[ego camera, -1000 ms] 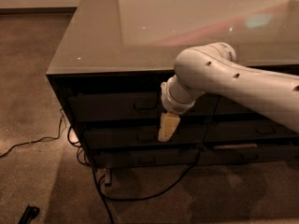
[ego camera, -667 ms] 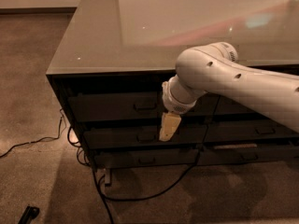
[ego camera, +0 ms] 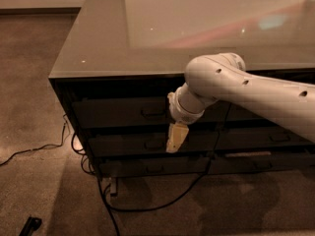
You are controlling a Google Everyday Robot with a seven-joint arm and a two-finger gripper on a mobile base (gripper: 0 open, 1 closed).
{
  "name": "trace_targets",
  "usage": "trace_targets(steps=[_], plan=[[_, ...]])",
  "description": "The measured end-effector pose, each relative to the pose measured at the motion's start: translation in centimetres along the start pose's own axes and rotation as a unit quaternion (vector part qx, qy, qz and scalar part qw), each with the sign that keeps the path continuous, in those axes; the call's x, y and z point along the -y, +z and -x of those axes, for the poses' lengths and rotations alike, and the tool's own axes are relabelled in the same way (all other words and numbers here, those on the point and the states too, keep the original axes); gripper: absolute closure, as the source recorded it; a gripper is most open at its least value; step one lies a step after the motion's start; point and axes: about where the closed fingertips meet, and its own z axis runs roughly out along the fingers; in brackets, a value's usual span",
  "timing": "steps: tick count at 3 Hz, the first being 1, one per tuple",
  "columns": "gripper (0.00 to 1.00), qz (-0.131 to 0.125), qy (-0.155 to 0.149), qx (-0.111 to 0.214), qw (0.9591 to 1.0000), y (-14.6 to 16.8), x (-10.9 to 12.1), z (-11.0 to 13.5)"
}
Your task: Open top drawer
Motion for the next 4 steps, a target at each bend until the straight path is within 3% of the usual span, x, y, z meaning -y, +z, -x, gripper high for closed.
trace_targets(steps=[4], plan=[[0.0, -0.014, -0.004, -0.028, 0.9995, 6.0, 4.7, 0.7]])
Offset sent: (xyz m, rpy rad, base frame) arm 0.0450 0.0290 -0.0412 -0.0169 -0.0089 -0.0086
